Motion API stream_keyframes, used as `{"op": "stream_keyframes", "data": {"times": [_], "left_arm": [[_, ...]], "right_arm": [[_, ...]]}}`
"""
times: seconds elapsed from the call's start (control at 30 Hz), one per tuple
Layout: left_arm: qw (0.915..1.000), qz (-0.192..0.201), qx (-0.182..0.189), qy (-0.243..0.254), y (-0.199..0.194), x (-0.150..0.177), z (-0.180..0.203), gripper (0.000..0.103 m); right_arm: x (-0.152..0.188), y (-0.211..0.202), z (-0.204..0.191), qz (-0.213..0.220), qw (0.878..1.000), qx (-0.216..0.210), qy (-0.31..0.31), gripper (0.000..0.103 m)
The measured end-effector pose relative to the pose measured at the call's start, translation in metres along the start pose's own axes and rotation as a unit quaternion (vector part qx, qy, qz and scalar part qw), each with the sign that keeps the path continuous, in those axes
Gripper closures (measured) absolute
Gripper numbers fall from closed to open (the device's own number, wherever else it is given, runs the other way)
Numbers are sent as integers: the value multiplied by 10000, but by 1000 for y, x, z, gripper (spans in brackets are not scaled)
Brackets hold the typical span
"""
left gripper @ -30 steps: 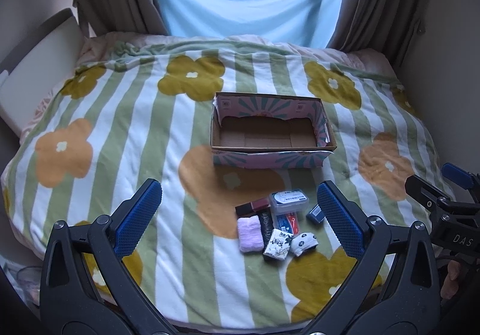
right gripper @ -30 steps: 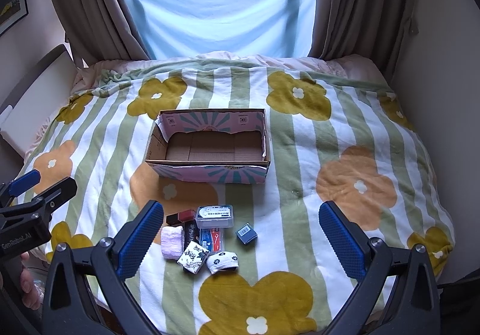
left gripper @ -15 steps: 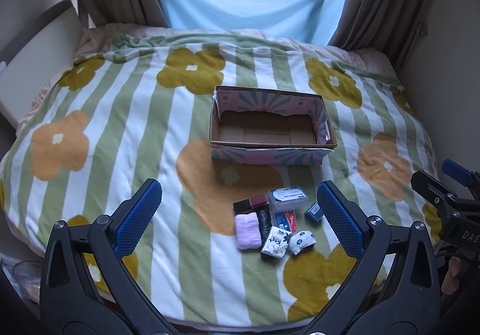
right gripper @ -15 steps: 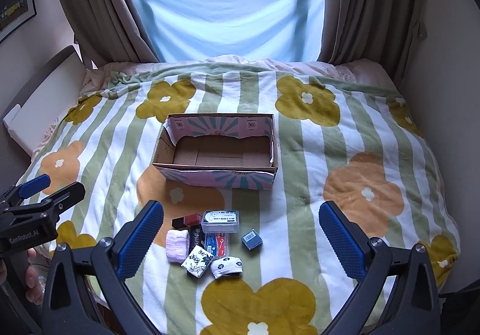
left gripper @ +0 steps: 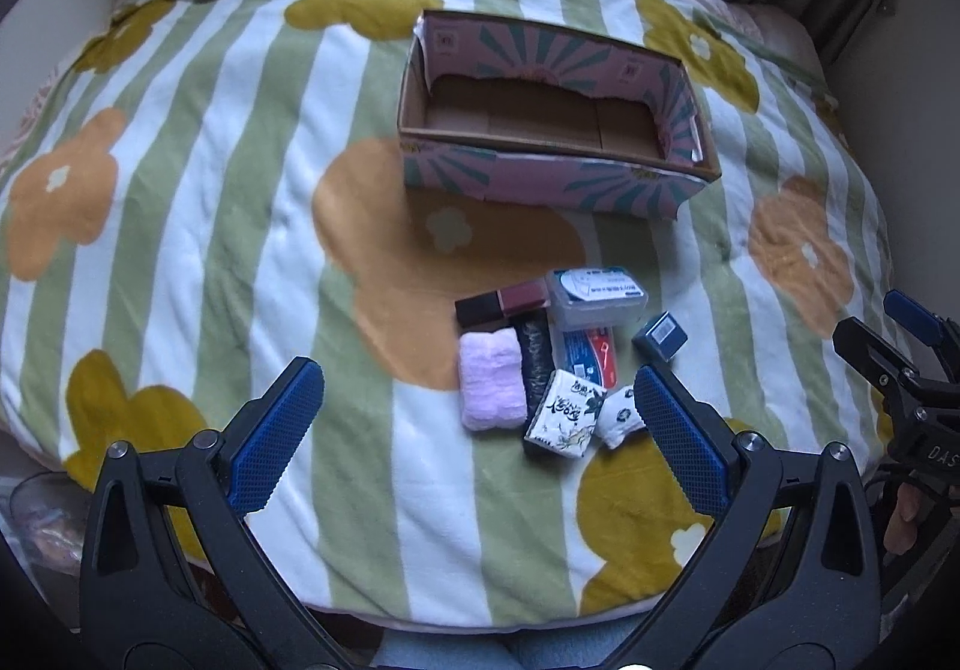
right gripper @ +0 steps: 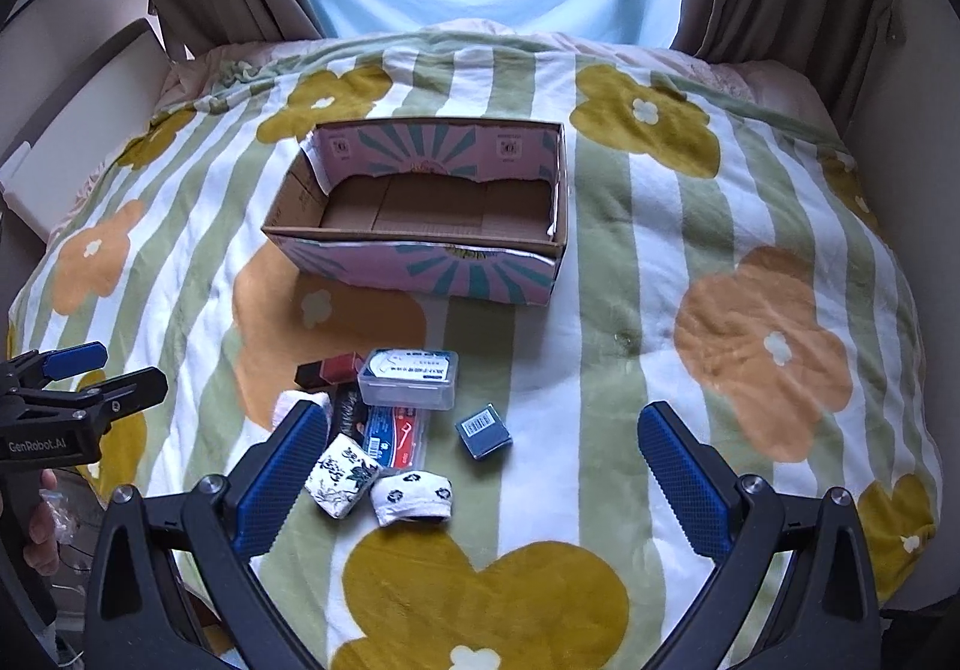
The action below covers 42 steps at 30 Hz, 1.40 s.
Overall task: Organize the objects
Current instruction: 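Grasp the pink towel with left tool while right tool grasps the blue barcode box, then carry the pink towel and blue box with both tools over the cardboard box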
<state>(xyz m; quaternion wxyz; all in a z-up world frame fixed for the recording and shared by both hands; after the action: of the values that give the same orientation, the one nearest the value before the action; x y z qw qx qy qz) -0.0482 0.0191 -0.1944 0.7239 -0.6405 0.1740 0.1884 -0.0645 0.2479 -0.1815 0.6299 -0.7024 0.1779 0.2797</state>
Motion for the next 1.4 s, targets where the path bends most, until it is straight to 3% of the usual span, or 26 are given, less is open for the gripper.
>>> {"op": "stream_keyframes", "data": {"times": [0.3, 0.6, 0.73, 0.83, 1.07, 1.2, 1.4], "left_arm": [[9967, -804, -12, -52, 101, 41, 4, 7], [9925, -1217, -28, -119, 161, 63, -2, 17], [9910, -1337, 7, -119, 173, 70, -3, 20], [9903, -1382, 42, -119, 178, 72, -1, 21], [9897, -1421, 143, -78, 186, 72, 6, 41], [9894, -1419, 265, -139, 189, 68, 8, 55], [9892, -1442, 208, -131, 192, 64, 4, 64]], "right_arm": [[45, 84, 13, -561, 9981, -70, -223, 5], [72, 140, 14, -899, 9931, -207, -719, 16], [77, 153, 10, -998, 9910, -258, -858, 19], [82, 161, 8, -1095, 9889, -319, -951, 29], [90, 173, 5, -1249, 9858, -427, -1040, 47], [95, 177, 3, -1355, 9834, -506, -1098, 63], [100, 175, 1, -1338, 9830, -432, -1180, 64]]}}
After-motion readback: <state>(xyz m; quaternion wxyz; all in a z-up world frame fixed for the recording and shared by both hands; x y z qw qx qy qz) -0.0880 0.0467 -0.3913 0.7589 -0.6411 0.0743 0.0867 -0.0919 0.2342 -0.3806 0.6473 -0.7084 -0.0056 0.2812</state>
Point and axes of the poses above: each gripper's, at about its wrist camera, not at the fingertips, and y roughly the way its jaws point, z to its right, x to its underside, the point moved 5 cm from there along y, roughly the way its jaws point, and after that the axes turned 10 degrees about z, right-handed, at the moved point
